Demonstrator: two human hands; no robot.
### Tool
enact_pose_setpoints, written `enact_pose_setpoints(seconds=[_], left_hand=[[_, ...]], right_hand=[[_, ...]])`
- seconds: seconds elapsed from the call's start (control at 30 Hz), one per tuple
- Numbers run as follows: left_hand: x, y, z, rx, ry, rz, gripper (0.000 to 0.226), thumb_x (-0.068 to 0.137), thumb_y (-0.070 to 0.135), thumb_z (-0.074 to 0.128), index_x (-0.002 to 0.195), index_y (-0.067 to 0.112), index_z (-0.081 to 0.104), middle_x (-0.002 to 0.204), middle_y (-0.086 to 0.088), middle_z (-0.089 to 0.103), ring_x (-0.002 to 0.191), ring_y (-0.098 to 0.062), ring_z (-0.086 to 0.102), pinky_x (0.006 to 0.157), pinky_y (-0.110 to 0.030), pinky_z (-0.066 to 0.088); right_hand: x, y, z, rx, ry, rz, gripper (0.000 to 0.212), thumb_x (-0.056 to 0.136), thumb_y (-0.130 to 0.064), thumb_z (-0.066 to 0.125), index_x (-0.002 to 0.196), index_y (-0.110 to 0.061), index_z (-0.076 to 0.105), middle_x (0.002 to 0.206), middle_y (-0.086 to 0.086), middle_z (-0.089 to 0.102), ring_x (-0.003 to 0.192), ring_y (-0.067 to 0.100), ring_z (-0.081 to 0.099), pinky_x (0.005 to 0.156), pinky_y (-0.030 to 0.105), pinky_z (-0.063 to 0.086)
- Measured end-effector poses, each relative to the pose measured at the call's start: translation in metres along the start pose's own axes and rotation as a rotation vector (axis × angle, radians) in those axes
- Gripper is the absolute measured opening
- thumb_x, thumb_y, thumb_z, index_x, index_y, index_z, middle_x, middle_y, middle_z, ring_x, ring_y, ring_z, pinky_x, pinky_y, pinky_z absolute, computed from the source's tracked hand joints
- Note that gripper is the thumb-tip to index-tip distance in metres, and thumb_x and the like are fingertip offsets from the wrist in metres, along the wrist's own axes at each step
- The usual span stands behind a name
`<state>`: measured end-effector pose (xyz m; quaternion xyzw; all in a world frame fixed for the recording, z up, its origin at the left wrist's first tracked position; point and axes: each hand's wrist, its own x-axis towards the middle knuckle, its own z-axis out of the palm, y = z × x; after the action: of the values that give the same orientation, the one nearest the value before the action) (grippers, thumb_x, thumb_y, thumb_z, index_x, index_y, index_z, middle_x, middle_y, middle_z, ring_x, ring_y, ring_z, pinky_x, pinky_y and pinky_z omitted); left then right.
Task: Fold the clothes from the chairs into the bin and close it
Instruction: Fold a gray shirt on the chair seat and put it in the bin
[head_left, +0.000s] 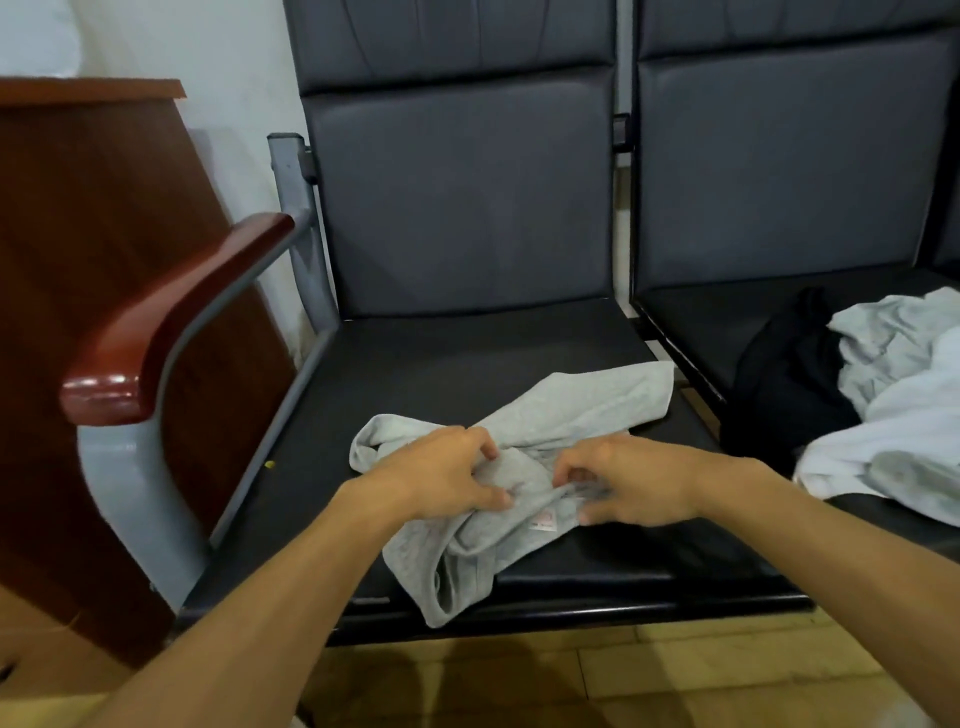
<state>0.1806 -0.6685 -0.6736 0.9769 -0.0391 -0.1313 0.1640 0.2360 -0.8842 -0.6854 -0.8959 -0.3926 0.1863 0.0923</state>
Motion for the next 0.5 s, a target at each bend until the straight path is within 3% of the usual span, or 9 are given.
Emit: enact_pose_setpoints(seconds=[0.1, 0.2, 0.27, 0.33, 0.43, 0.5], left_hand=[[0.006, 0.005, 0.005, 0.098, 0.013, -0.033, 0.034, 0.086, 0.045, 0.061, 0.115, 0.027, 0.057, 0.104, 0.005, 0.059, 0.093, -0.016, 0.059, 0.083, -0.036, 0.052], [0.011, 0.009, 0.005, 0.071, 0.113, -0.045, 0.005, 0.090, 0.034, 0.056, 0.089, 0.029, 0.057, 0.100, 0.000, 0.061, 0.091, -0.020, 0.060, 0.086, -0.041, 0.052], [0.012, 0.011, 0.000, -0.035, 0.209, -0.074, 0.011, 0.090, 0.028, 0.054, 0.079, 0.027, 0.056, 0.093, -0.001, 0.063, 0.087, -0.021, 0.061, 0.084, -0.042, 0.054], [0.011, 0.013, -0.005, -0.197, 0.331, -0.112, 0.015, 0.093, 0.027, 0.054, 0.086, 0.016, 0.063, 0.087, 0.000, 0.065, 0.082, -0.020, 0.063, 0.076, -0.039, 0.056], [0.011, 0.015, -0.012, -0.495, 0.502, -0.170, 0.019, 0.094, 0.029, 0.054, 0.088, 0.016, 0.066, 0.081, 0.000, 0.067, 0.078, -0.016, 0.063, 0.072, -0.036, 0.052], [0.013, 0.015, -0.014, -0.632, 0.583, -0.207, 0.023, 0.095, 0.027, 0.050, 0.080, 0.011, 0.059, 0.076, 0.002, 0.057, 0.069, -0.013, 0.053, 0.062, -0.029, 0.044]], right_hand=[[0.008, 0.000, -0.003, 0.019, 0.011, -0.004, 0.019, 0.090, -0.027, 0.066, 0.104, -0.021, 0.055, 0.089, -0.010, 0.052, 0.081, 0.007, 0.049, 0.066, 0.017, 0.037], [0.009, 0.004, -0.008, 0.113, -0.030, 0.013, 0.015, 0.090, -0.029, 0.067, 0.097, -0.023, 0.055, 0.080, -0.012, 0.052, 0.069, 0.002, 0.047, 0.062, 0.016, 0.037], [0.005, 0.012, -0.013, 0.140, -0.046, 0.021, 0.012, 0.090, -0.030, 0.067, 0.095, -0.025, 0.057, 0.080, -0.011, 0.055, 0.071, 0.004, 0.050, 0.065, 0.018, 0.040], [0.001, 0.022, -0.018, 0.114, -0.015, 0.035, 0.008, 0.090, -0.032, 0.065, 0.090, -0.029, 0.057, 0.079, -0.015, 0.054, 0.073, 0.003, 0.050, 0.066, 0.016, 0.039], [0.000, 0.040, -0.022, 0.092, 0.168, 0.113, 0.007, 0.090, -0.032, 0.065, 0.085, -0.029, 0.061, 0.077, -0.017, 0.055, 0.073, 0.000, 0.051, 0.064, 0.011, 0.037], [0.000, 0.053, -0.025, 0.141, 0.350, 0.184, 0.009, 0.089, -0.030, 0.065, 0.081, -0.025, 0.063, 0.076, -0.015, 0.059, 0.072, 0.001, 0.054, 0.062, 0.011, 0.038]])
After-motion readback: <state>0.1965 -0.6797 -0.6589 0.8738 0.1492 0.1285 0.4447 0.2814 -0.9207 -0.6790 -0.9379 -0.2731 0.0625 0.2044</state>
